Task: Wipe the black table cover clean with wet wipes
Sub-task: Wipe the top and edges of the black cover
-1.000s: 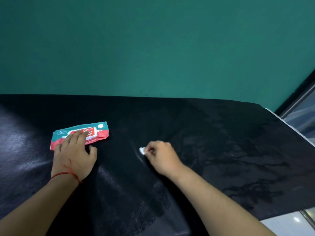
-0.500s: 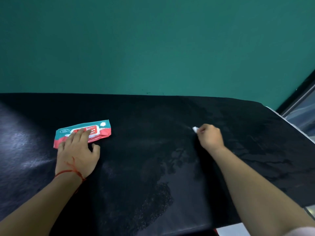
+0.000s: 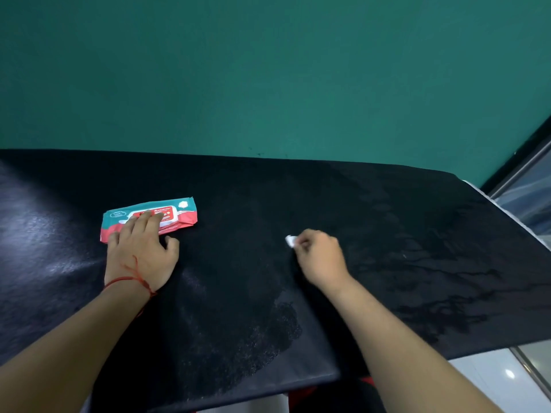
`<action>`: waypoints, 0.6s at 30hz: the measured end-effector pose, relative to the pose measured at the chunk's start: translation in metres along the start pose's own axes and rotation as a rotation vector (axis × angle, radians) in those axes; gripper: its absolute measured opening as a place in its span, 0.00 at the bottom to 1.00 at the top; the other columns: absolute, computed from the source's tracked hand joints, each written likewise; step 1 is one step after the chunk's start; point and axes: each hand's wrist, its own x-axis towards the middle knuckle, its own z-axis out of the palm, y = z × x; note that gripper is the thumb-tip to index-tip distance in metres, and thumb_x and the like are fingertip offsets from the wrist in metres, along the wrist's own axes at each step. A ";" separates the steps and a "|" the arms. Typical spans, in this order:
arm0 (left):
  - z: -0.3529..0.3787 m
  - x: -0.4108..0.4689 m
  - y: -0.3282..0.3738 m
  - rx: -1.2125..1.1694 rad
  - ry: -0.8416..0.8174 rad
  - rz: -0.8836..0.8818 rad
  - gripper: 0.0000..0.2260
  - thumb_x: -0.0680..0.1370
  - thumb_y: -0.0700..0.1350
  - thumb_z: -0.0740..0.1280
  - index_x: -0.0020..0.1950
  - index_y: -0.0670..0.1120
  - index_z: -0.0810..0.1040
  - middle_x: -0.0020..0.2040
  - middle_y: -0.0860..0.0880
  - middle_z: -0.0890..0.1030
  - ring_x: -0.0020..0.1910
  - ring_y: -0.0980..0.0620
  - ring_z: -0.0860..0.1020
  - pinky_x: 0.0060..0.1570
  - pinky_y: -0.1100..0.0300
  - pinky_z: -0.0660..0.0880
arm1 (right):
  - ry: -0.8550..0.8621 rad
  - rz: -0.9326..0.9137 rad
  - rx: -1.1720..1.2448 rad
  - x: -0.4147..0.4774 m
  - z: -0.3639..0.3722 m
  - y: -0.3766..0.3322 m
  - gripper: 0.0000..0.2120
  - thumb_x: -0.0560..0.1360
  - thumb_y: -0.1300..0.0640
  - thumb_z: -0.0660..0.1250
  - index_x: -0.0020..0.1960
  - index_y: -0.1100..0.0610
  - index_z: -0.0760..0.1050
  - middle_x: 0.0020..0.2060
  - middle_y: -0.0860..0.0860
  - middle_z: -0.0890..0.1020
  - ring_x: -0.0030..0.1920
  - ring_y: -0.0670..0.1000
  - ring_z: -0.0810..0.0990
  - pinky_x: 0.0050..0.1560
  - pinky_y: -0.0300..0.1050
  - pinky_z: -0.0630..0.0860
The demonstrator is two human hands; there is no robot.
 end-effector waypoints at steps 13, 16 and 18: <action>-0.001 -0.001 -0.001 0.005 -0.016 0.006 0.26 0.82 0.55 0.61 0.78 0.47 0.69 0.77 0.44 0.72 0.78 0.42 0.67 0.78 0.37 0.60 | -0.278 -0.370 0.103 -0.110 0.023 -0.057 0.03 0.77 0.55 0.71 0.47 0.50 0.83 0.43 0.45 0.81 0.44 0.46 0.81 0.49 0.48 0.80; -0.002 -0.001 -0.001 0.005 -0.010 0.016 0.26 0.82 0.54 0.61 0.78 0.47 0.69 0.77 0.43 0.72 0.78 0.42 0.67 0.78 0.37 0.60 | -0.134 -0.322 0.042 -0.081 0.015 -0.035 0.03 0.77 0.56 0.70 0.45 0.50 0.82 0.43 0.47 0.80 0.44 0.50 0.82 0.48 0.50 0.81; -0.001 -0.001 -0.001 0.000 -0.006 0.019 0.25 0.82 0.54 0.61 0.78 0.47 0.69 0.77 0.43 0.72 0.78 0.42 0.67 0.78 0.37 0.60 | -0.047 -0.224 -0.027 -0.054 0.002 -0.009 0.04 0.76 0.55 0.72 0.43 0.51 0.81 0.41 0.47 0.81 0.44 0.53 0.83 0.47 0.49 0.80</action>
